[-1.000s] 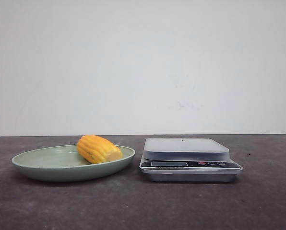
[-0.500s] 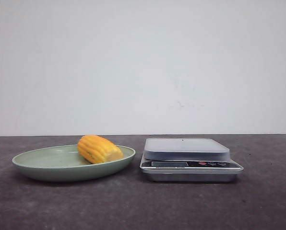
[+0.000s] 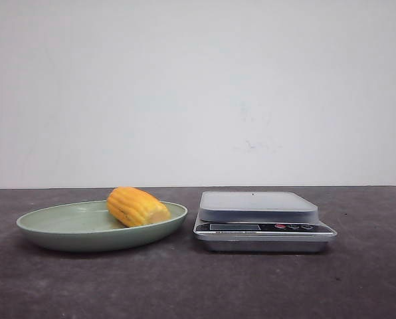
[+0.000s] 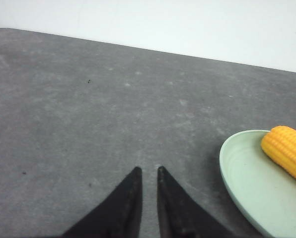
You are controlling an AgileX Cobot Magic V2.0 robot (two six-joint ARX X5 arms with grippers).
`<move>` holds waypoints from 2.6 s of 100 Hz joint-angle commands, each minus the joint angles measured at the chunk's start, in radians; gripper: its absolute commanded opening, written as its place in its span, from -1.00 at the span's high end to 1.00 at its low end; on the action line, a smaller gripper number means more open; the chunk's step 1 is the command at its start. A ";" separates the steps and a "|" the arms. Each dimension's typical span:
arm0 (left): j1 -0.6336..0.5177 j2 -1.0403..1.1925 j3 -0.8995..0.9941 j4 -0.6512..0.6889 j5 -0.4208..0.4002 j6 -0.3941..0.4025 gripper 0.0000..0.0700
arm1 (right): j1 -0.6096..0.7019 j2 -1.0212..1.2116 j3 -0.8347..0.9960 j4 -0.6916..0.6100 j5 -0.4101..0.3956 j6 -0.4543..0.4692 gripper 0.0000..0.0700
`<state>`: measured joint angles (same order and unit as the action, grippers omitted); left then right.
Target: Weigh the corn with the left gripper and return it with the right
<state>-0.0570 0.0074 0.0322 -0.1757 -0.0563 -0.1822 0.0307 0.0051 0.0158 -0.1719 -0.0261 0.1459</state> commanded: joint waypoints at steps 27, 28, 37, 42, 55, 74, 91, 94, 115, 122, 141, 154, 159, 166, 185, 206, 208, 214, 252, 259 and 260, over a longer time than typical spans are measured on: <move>-0.009 0.165 0.303 0.061 0.026 -0.174 0.96 | 0.001 0.151 0.230 -0.030 -0.049 0.225 1.00; -0.009 0.179 0.319 0.060 0.026 -0.173 0.96 | 0.001 0.166 0.249 -0.034 -0.052 0.225 1.00; -0.009 0.303 0.452 0.048 0.027 -0.164 0.96 | 0.001 0.260 0.367 -0.070 -0.062 0.225 1.00; -0.009 0.376 0.527 0.029 0.027 -0.153 0.96 | 0.001 0.315 0.437 -0.093 -0.085 0.217 1.00; -0.009 0.555 0.686 -0.013 0.084 -0.128 0.58 | 0.003 0.438 0.591 -0.129 -0.132 0.161 0.80; -0.044 0.744 0.821 -0.098 0.215 -0.130 -0.10 | 0.020 0.573 0.758 -0.175 -0.184 0.130 -0.26; -0.190 0.894 0.872 -0.090 0.182 -0.138 -0.10 | 0.040 0.678 0.882 -0.253 -0.210 0.104 -0.26; -0.220 0.924 0.878 -0.089 0.159 -0.141 -0.10 | 0.043 0.692 0.898 -0.264 -0.211 0.102 -0.26; -0.383 1.169 0.898 -0.042 0.026 -0.145 -0.11 | 0.073 0.743 0.938 -0.288 -0.214 0.092 -0.29; -0.414 1.252 0.898 -0.016 0.010 -0.148 -0.11 | 0.082 0.746 0.939 -0.297 -0.212 0.075 -0.34; -0.463 1.447 0.898 0.051 -0.005 -0.203 -0.12 | 0.088 0.745 0.939 -0.311 -0.212 0.055 -0.34; -0.495 1.539 0.898 0.095 -0.006 -0.230 -0.13 | 0.088 0.745 0.939 -0.315 -0.211 0.055 -0.34; -0.505 1.564 0.898 0.100 -0.006 -0.249 -0.13 | 0.088 0.745 0.939 -0.316 -0.211 0.055 -0.34; -0.514 1.592 0.898 0.101 -0.006 -0.261 -0.13 | 0.088 0.745 0.939 -0.316 -0.211 0.055 -0.34; -0.530 1.648 0.898 0.072 -0.030 -0.266 -0.13 | 0.088 0.745 0.939 -0.320 -0.212 0.048 -0.34; -0.533 1.680 0.898 0.035 -0.032 -0.282 -0.12 | 0.088 0.745 0.939 -0.326 -0.211 0.046 -0.34; -0.534 1.680 0.898 0.035 -0.033 -0.282 -0.10 | 0.088 0.745 0.939 -0.327 -0.211 0.044 -0.34; -0.534 1.680 0.898 0.037 -0.034 -0.283 -0.01 | 0.088 0.745 0.939 -0.328 -0.211 0.044 -0.34; -0.534 1.649 0.911 0.007 -0.033 -0.251 0.99 | 0.088 0.745 0.939 -0.329 -0.209 0.040 -0.34; -0.534 1.604 0.911 -0.013 -0.034 -0.241 0.99 | 0.088 0.745 0.939 -0.329 -0.209 0.036 -0.34; -0.534 1.596 0.911 -0.014 -0.034 -0.239 0.99 | 0.088 0.745 0.939 -0.329 -0.209 0.036 -0.34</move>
<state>-0.5869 1.6279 0.9398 -0.1684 -0.0807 -0.4526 0.1162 0.7460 0.9344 -0.5083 -0.2356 0.1993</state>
